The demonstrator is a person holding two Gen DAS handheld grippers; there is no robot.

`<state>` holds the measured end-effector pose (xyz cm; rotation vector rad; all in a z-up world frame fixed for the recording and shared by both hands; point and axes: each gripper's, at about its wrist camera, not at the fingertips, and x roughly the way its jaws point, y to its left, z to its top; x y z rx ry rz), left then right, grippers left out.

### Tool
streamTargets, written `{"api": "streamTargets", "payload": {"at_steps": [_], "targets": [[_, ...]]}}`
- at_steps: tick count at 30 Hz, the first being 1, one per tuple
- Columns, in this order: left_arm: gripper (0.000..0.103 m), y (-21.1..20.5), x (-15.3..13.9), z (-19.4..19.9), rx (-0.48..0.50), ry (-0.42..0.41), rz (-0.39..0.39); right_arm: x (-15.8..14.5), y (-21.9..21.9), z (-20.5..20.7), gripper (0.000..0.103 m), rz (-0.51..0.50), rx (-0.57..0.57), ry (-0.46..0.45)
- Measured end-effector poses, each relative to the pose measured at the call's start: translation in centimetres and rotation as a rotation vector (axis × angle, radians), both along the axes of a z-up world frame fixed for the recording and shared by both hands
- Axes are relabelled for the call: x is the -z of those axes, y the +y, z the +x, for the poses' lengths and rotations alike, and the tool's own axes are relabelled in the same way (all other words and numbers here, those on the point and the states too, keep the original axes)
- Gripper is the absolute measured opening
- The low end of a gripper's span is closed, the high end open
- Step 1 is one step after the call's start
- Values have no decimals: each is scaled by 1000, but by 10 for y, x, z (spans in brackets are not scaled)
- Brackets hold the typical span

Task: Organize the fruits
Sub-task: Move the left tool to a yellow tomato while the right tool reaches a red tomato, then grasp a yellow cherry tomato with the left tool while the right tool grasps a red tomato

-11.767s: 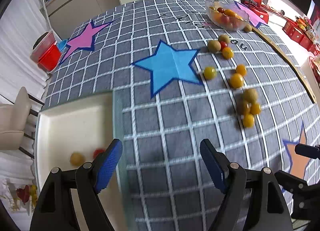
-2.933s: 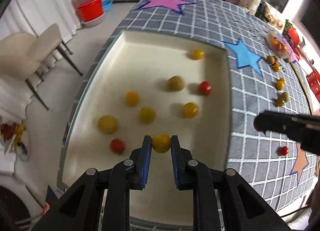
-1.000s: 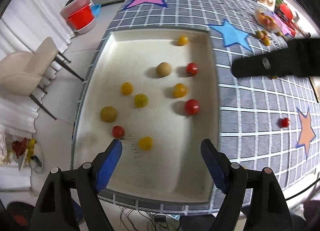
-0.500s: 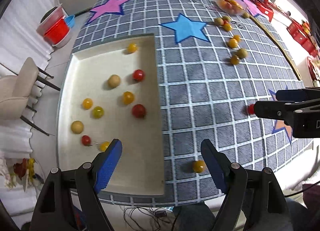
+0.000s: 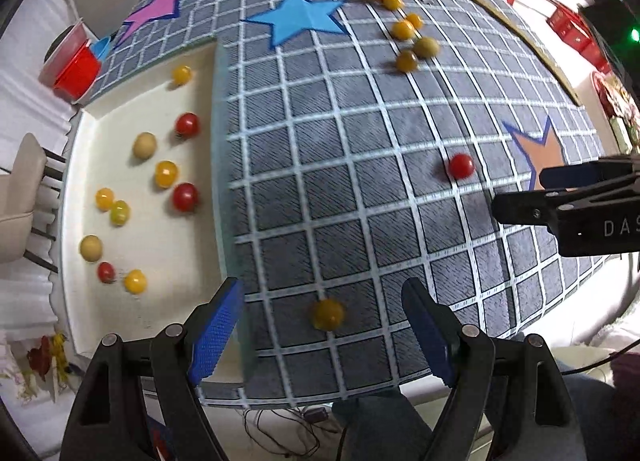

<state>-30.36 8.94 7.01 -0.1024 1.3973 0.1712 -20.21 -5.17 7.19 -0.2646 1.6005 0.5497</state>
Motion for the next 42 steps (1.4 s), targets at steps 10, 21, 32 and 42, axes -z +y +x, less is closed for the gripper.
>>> {"api": "streamTargets", "payload": {"at_steps": [10,21,32,42], "targets": [[82,-11,30,-3,-41,56,47,16,20,3,84,-16,-73,-28],[67,-10,39,-4,-92,65,20,23,48,10,64,-46,-129,-101],[21,-5,35,-6,-99,53,-143,14,61,-1,23,10,-80,-78],[21,11,27,-15,-132,41,-223,10,27,-4,23,51,-9,-43]]}}
